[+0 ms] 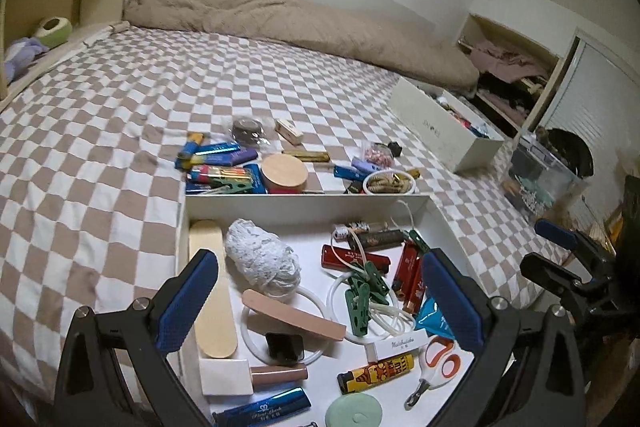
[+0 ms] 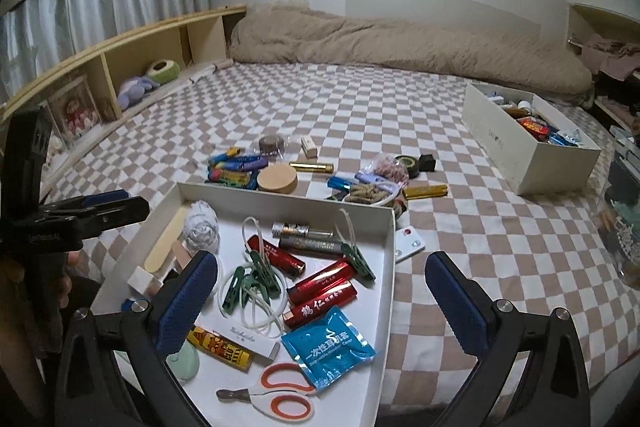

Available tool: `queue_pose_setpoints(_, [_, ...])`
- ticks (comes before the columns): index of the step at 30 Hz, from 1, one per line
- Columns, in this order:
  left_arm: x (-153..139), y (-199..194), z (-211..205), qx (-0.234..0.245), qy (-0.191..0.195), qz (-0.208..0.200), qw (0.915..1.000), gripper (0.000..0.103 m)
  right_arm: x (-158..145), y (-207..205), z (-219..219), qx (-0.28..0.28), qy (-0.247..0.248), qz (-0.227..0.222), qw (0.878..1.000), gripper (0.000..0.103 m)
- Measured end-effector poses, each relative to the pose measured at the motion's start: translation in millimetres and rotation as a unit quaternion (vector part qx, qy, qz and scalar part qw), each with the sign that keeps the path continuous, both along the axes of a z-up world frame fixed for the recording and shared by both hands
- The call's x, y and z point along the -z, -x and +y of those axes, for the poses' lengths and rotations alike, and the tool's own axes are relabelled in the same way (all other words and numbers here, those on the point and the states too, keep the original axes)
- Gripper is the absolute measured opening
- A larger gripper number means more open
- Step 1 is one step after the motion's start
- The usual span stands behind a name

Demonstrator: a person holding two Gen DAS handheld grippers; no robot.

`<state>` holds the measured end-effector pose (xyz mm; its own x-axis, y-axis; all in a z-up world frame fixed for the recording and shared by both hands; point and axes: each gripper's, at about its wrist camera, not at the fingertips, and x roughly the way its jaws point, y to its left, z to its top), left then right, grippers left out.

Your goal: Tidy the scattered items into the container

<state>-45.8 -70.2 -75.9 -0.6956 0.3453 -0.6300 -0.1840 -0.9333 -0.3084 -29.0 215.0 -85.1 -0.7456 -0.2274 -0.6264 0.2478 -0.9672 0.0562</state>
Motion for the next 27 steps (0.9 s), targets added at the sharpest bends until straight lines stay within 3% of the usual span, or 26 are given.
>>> queue_pose_setpoints(5, [-15, -13, 2, -0.013, 0.013, 0.018, 0.9997, 0.103, -9, -8, 5, 0.005, 0.008, 0.014, 1.0, 0.103])
queue_pose_setpoints(10, [-30, -27, 8, -0.028, 0.055, 0.051, 0.9968, 0.103, -15, -16, 9, 0.008, 0.017, 0.027, 0.999, 0.103])
queue_pose_setpoints(27, [-46, -59, 9, -0.058, 0.093, 0.08, 0.9907, 0.103, -27, -36, 19, 0.019, 0.016, 0.053, 0.998, 0.103])
